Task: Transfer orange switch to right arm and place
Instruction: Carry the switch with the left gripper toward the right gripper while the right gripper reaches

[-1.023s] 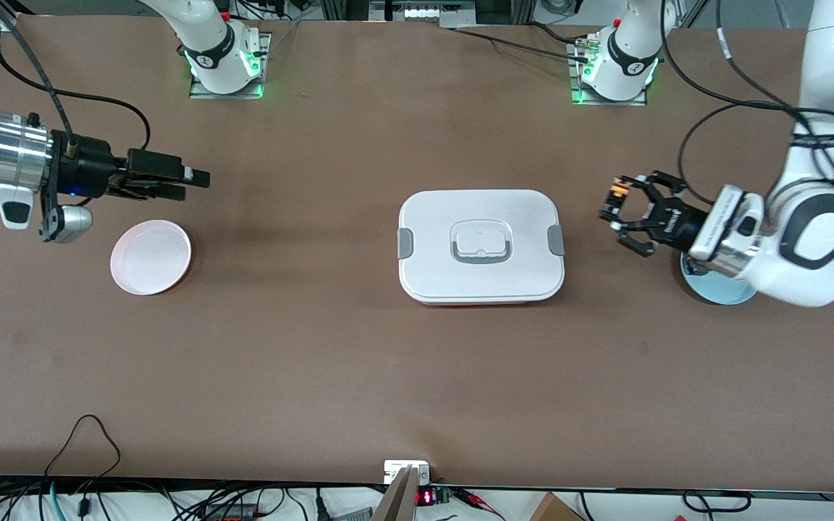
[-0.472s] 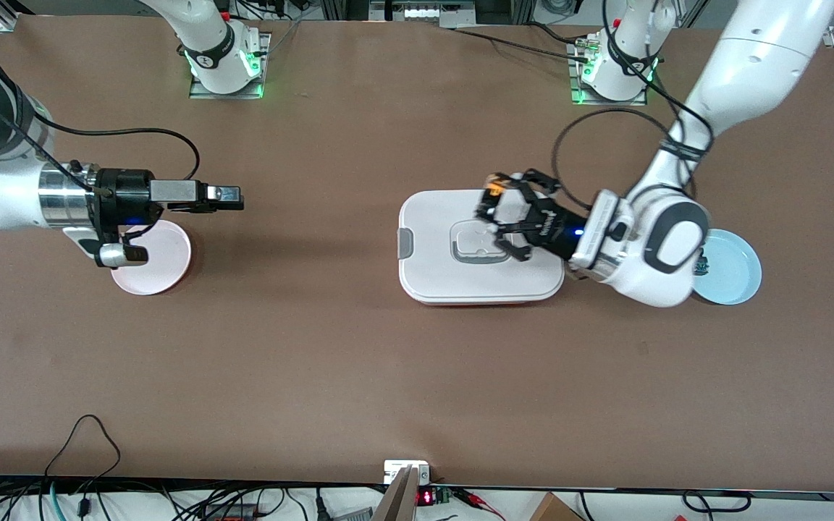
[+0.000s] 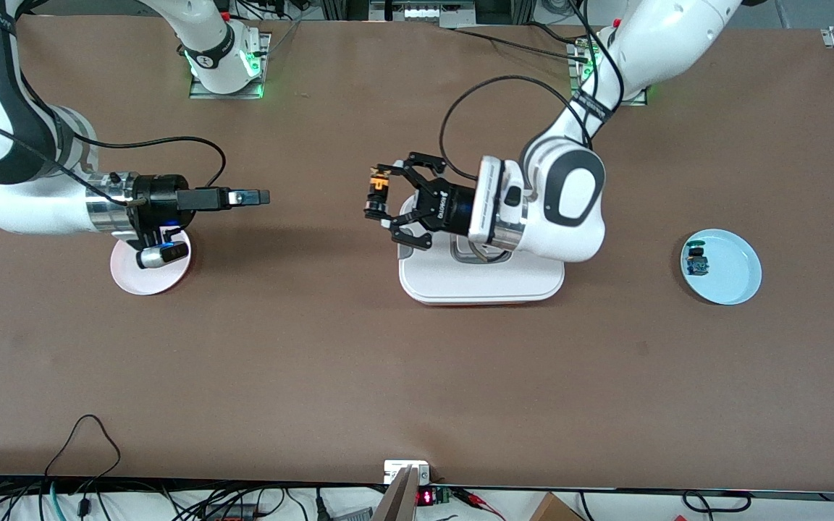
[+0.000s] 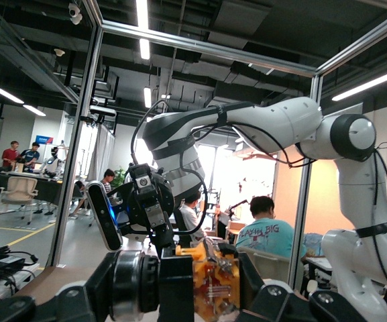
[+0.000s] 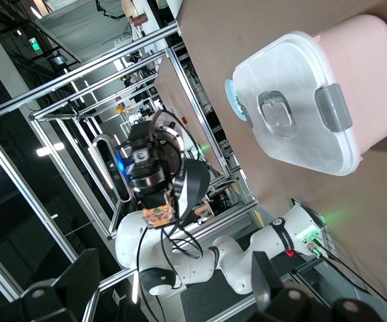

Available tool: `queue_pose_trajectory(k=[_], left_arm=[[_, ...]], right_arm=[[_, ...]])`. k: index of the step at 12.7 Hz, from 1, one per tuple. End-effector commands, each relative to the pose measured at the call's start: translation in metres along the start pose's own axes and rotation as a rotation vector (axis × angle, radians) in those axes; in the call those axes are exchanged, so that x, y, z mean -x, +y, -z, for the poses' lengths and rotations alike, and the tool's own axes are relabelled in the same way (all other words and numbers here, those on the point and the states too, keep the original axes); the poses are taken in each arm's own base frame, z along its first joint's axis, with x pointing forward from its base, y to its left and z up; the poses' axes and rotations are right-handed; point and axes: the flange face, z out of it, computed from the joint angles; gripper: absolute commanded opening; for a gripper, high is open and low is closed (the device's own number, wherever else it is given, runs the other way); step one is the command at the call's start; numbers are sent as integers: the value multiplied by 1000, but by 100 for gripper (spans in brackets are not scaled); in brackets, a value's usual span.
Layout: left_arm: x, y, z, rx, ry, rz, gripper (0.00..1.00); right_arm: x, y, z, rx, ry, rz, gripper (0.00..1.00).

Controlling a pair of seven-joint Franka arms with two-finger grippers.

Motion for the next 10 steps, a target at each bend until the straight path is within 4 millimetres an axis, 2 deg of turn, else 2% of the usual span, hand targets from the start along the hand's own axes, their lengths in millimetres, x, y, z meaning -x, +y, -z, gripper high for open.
queue_pose_trajectory(k=[1,3,5,7,10], left_arm=[[-13,15,-29,-83,-30,-5,0],[-19,26,-59,-152,-73,-2,0],[-16,34,-76,-165,-90,17,0],[-13,36,-78,-160,-94,24,0],[-13,35,-77,-163,-95,23,0]], right_arm=[[8,-4,-18,-10,-11,0,100],[11,-8,-37,-37,-36,-2,100],[12,-14,-50,-71,-36,-25,100],[11,-12,-61,-81,-43,-27,100],[10,-9,-64,-81,-59,-19,100]])
